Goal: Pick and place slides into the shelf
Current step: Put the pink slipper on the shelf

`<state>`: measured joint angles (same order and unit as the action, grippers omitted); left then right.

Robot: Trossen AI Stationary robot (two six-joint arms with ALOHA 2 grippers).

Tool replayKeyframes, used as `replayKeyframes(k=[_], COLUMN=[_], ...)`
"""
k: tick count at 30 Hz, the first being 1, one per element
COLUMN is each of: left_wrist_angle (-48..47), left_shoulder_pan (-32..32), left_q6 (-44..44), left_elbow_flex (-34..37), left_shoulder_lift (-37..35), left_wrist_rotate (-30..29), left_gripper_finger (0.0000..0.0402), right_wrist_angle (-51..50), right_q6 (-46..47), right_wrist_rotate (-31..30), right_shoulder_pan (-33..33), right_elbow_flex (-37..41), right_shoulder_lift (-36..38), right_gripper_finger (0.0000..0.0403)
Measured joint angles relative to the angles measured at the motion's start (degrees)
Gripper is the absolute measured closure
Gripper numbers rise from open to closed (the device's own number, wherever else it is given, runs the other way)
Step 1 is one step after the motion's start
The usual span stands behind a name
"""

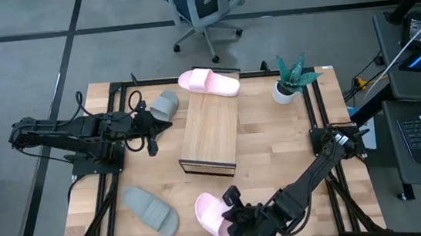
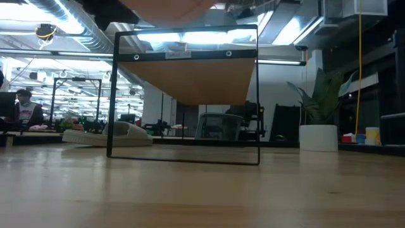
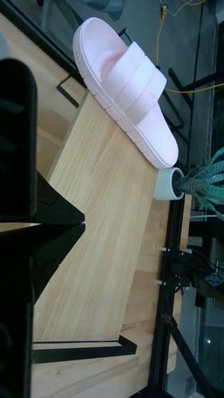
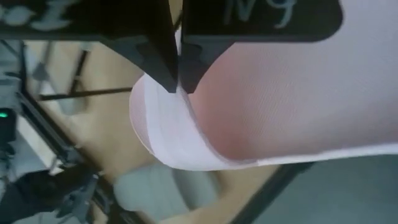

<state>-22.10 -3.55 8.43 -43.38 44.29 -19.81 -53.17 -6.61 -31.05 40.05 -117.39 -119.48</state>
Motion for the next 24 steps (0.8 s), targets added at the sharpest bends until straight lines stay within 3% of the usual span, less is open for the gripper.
replayKeyframes(k=[9,21,24], left_wrist_angle=[-2.93,-3.12,-3.12], left_shoulder_pan=[-0.02,-0.02,-0.01], left_q6=[0.00,-0.02,-0.02], left_elbow_flex=[0.02,0.02,0.02], left_shoulder_lift=[0.00,0.00,0.00], left_wrist_rotate=[0.00,0.00,0.00], left_gripper_finger=[0.0401,0.0401,0.0401], right_wrist_angle=[-11.59,-20.45,-21.31], right_q6=[-0.45,-9.98,-13.22], right_wrist_rotate=[-5.27,-6.21,-6.59], right_shoulder_pan=[-0.72,-6.43,-8.30], right_elbow_flex=[-7.90,-17.74,-17.14], right_shoulder_lift=[0.00,0.02,1.71], right_gripper_finger=[0.0397,0.0397,0.0397])
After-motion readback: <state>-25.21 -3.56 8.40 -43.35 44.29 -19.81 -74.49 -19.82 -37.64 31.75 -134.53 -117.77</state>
